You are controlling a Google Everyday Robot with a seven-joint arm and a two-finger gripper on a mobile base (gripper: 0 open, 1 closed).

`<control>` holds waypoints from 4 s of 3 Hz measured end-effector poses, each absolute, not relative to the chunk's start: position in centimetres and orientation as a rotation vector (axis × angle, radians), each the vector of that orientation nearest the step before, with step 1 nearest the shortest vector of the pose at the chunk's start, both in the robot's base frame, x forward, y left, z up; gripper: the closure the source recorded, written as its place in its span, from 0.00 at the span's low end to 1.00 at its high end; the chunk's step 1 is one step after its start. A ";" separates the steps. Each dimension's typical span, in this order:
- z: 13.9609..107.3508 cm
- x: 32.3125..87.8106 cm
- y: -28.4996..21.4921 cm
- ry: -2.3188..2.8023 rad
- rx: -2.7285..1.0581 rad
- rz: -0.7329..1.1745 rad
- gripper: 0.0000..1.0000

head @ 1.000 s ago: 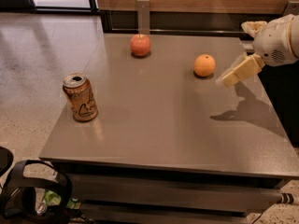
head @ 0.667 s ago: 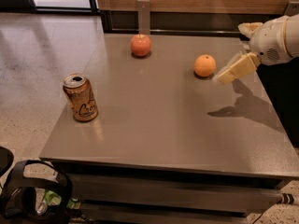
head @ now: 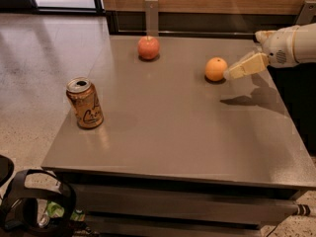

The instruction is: Move orange near orange can

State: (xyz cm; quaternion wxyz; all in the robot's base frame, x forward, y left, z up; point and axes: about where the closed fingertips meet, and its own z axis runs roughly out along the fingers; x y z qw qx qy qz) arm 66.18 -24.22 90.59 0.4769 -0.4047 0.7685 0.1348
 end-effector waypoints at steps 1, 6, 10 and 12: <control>89.2 67.7 -23.5 1.859 -0.979 0.361 0.00; 82.7 69.5 -20.3 1.847 -1.000 0.495 0.49; 85.3 66.4 -17.0 1.800 -1.103 0.497 1.00; 85.7 60.1 -10.5 1.707 -1.204 0.579 1.00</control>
Offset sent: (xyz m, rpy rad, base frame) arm 0.0371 0.0386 -0.0472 0.0491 0.0298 0.0866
